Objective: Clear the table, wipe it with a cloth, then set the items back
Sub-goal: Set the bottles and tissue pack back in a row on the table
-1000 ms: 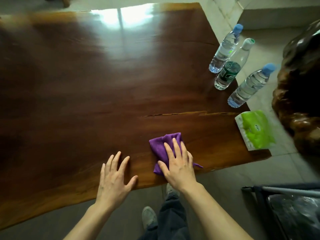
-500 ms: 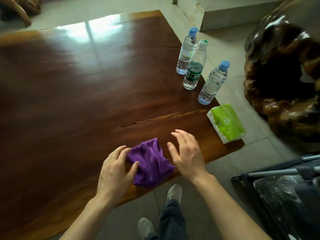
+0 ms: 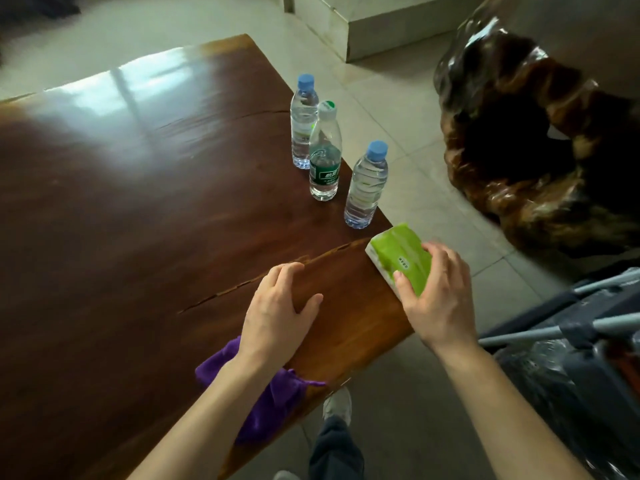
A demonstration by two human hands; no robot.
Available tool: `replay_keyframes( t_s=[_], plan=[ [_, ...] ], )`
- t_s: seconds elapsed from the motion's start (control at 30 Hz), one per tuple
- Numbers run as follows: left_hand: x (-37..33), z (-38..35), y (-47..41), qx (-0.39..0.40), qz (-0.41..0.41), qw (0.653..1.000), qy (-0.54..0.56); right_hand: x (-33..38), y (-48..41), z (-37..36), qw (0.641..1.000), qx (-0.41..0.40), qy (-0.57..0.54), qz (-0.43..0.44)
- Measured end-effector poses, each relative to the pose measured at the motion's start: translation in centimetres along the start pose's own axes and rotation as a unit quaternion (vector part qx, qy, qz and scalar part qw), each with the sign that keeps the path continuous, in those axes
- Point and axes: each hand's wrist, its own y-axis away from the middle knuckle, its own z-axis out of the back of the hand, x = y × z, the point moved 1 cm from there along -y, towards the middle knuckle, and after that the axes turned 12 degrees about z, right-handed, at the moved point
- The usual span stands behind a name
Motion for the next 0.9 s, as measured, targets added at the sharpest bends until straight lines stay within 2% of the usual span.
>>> replay_keyframes(
  t_s=[0.2,0.37,0.67,0.9],
  plan=[
    [-4.6,-3.4,-6.0,0.032,0.001,0.999,0.041,-2.5,-1.9,-2.3,0.993,0.096,0.022,-0.059],
    [-7.7,-6.1,-11.6,0.023,0.001,0.998,0.058,-4.3,-3.1,-4.1,0.987,0.141,0.032,-0.065],
    [-10.1,-9.2,-16.8,0.018,0.025,0.991,0.131,-5.4,-4.6,-6.1,0.976,0.198,0.017,-0.089],
    [-10.7,-9.4,-17.6,0.018,0.064,0.983,0.173,-5.5,-4.9,-6.2,0.974,0.205,0.026,-0.092]
  ],
)
